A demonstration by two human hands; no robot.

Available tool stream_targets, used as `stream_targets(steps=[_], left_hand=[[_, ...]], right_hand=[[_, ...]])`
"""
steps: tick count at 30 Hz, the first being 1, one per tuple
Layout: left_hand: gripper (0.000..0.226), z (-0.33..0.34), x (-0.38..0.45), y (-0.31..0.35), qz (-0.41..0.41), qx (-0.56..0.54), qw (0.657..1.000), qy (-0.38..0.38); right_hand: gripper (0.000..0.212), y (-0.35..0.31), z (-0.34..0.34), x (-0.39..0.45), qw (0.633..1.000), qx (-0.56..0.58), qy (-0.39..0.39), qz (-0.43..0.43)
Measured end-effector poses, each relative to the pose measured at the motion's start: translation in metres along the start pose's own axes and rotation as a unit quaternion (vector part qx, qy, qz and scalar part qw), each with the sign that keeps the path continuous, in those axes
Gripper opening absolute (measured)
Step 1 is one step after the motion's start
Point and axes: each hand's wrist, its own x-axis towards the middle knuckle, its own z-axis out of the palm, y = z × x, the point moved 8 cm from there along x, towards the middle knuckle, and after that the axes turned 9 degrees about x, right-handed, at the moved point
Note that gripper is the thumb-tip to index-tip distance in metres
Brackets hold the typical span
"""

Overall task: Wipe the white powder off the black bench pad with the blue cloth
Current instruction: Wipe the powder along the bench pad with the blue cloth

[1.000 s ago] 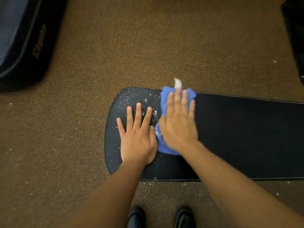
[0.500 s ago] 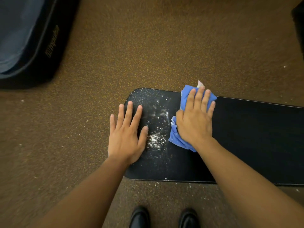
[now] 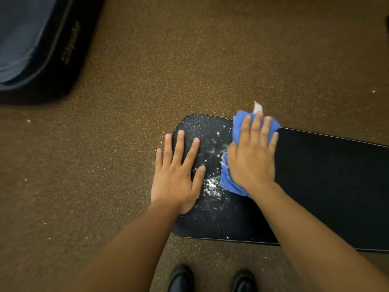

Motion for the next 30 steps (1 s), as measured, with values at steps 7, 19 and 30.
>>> stream_targets(steps=[7, 19, 30], left_hand=[[0.062, 0.001, 0.001, 0.001, 0.001, -0.005, 1.000, -0.001], [0.062, -0.001, 0.001, 0.002, 0.003, 0.015, 1.000, -0.001], [0.061, 0.001, 0.001, 0.002, 0.001, 0.002, 1.000, 0.005]], right_hand=[[0.070, -0.006, 0.015, -0.130, 0.974, -0.041, -0.061, -0.214], [0.069, -0.032, 0.018, -0.080, 0.987, -0.031, -0.040, -0.154], [0.071, -0.027, 0.009, -0.019, 0.999, -0.014, 0.012, -0.038]])
